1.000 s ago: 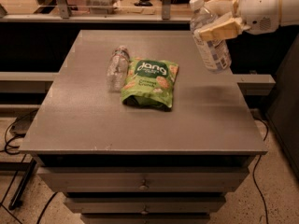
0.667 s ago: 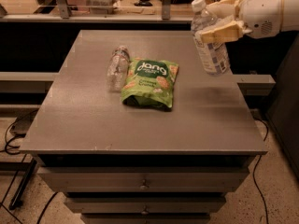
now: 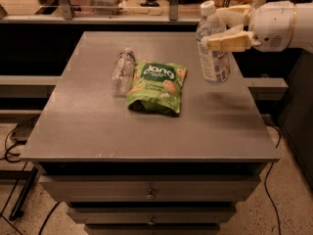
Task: Place blue plastic bottle upright
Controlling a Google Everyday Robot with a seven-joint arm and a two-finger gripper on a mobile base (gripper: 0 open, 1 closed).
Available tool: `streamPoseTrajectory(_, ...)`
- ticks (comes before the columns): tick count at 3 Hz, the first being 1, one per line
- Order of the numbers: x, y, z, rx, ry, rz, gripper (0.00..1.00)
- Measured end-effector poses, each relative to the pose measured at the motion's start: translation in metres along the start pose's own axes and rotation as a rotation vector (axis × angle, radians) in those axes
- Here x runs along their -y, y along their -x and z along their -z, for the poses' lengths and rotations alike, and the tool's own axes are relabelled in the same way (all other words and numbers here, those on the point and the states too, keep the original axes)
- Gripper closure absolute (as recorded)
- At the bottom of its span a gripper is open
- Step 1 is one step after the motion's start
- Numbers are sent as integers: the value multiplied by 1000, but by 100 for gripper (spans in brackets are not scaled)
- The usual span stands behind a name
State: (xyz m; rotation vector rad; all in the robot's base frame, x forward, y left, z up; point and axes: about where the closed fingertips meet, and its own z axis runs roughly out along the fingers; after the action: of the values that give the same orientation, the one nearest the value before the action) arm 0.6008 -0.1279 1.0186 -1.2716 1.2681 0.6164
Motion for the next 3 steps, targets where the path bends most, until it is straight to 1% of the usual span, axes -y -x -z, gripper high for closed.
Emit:
streamPoseTrajectory(1,-7,-2,2,40,2,26,100)
streamPoseTrajectory(2,-16,-11,4,77,-8,37,100)
streamPoseTrajectory(3,-27,-26,10,145,-39,30,100)
